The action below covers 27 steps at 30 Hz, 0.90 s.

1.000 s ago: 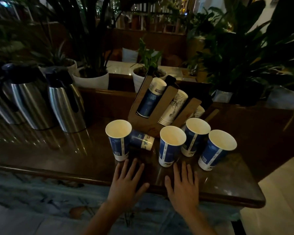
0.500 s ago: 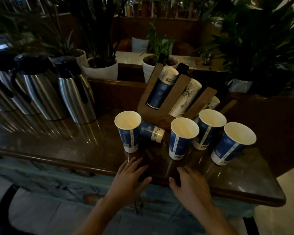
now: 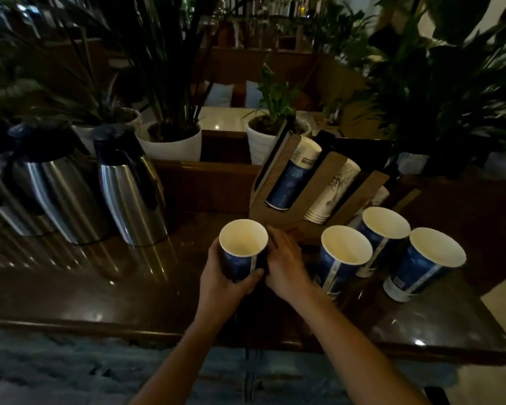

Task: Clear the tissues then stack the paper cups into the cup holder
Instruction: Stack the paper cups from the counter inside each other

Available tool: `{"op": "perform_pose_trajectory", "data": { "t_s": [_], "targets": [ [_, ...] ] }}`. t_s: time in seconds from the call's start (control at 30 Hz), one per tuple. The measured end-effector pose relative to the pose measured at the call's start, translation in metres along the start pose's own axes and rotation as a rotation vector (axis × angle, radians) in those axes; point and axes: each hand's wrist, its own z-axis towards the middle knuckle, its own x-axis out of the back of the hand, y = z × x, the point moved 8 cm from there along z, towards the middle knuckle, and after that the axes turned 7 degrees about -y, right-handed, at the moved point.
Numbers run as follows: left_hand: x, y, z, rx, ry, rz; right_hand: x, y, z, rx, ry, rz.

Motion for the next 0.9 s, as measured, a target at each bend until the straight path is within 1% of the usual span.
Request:
{"op": "perform_pose_trajectory", "data": {
  "t_s": [0.07,0.13,0.23,0.33,0.4,0.47,0.53,0.7,0.8,0.9],
  "targets": [
    [0.000,0.001,0.005,-0.010,-0.030,-0.031,-0.013,0.006,0.013,-0.049,-0.084,-0.001],
    [0.006,0.001,0.006,-0.032,-0.033,-0.053,-0.022,0.009,0.019,-0.081,-0.085,0.006],
    [0.024,-0.004,0.005,-0.067,-0.039,-0.094,-0.030,0.011,0.020,-0.072,0.028,-0.027],
    [0.041,-0.014,0.005,-0.070,-0.063,-0.110,-0.029,0.012,0.018,-0.046,0.143,0.047],
    [0.050,-0.019,0.005,-0.068,-0.088,-0.115,-0.021,0.015,0.017,-0.073,0.219,0.211],
    [0.054,-0.022,0.006,-0.057,-0.108,-0.109,-0.004,0.016,0.013,-0.100,0.324,0.474],
    [0.056,-0.024,0.007,-0.052,-0.123,-0.101,0.017,0.011,0.009,-0.050,0.430,0.684],
    [0.056,-0.025,0.009,-0.057,-0.166,-0.105,0.072,-0.006,0.000,0.010,0.523,0.901],
    [0.054,-0.025,0.011,-0.061,-0.208,-0.117,0.104,-0.017,-0.004,0.106,0.560,1.033],
    [0.049,-0.023,0.014,-0.054,-0.270,-0.142,0.129,-0.028,-0.008,0.182,0.583,1.111]
  ]
}}
